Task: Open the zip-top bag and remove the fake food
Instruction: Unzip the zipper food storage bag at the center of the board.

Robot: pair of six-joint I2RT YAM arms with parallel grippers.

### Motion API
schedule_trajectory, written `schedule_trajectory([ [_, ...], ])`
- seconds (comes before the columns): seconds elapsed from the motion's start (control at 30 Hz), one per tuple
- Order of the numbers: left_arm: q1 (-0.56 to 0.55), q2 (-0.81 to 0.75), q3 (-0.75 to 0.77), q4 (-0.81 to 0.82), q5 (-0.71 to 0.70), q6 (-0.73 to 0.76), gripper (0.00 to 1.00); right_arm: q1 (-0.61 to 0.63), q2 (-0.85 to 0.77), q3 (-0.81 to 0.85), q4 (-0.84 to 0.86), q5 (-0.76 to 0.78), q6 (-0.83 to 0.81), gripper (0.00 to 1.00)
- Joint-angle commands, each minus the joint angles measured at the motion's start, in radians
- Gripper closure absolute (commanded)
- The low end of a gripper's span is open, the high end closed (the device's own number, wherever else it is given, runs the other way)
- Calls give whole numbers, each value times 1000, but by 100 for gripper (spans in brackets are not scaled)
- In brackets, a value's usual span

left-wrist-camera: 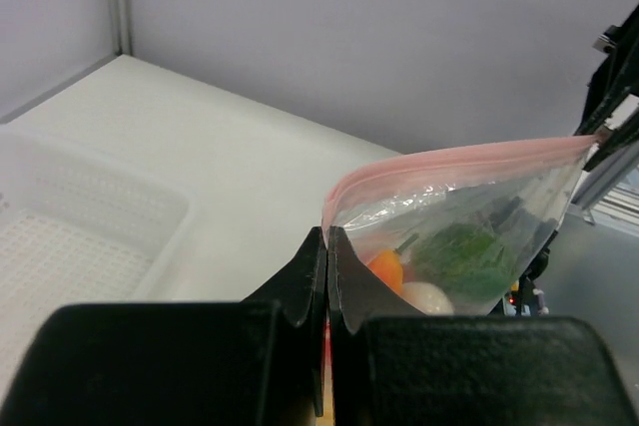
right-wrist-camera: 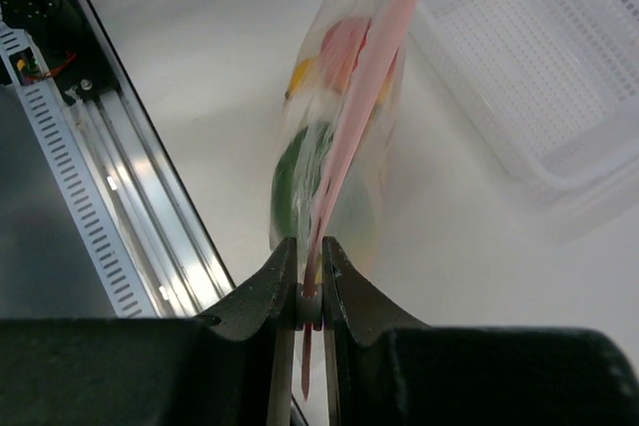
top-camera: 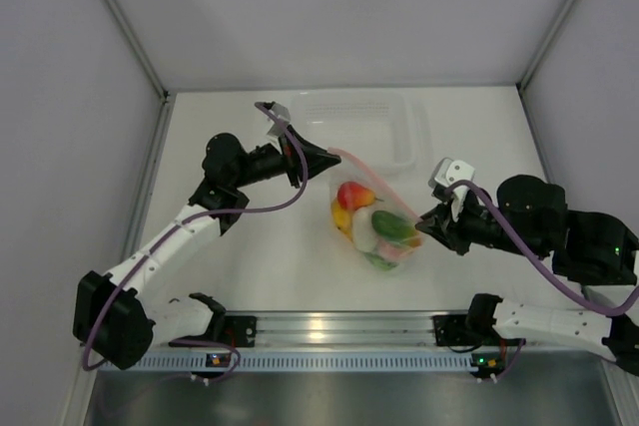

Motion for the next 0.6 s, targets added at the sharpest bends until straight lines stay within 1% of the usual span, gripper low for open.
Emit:
schedule_trajectory([
  [0.0,41,-23,-21,73,-141,-11,100,9,-20,13,-72,19,22,100],
  [0.17,58,-48,-66,73,-227,-16,100,7,-14,10,-106,58,38,100],
  [0.33,61,-51,-89,84,-235,-33,100,7,-9,-5,-106,72,44,100],
  [0.37,61,-45,-101,127,-208,-40,100,6,-6,-10,-98,69,45,97],
  [0.4,61,-40,-110,170,-112,-54,100,7,-4,-16,-75,63,46,96],
  [0.43,61,-32,-124,217,-71,-92,100,7,-4,-34,-57,48,47,94],
  [0.47,60,-29,-136,309,-28,-116,100,7,-4,-45,-38,43,49,82],
  [0.53,55,-26,-175,372,44,-152,100,7,14,-74,7,34,52,81],
  [0.57,50,-29,-187,389,58,-150,100,7,22,-84,21,36,52,81],
])
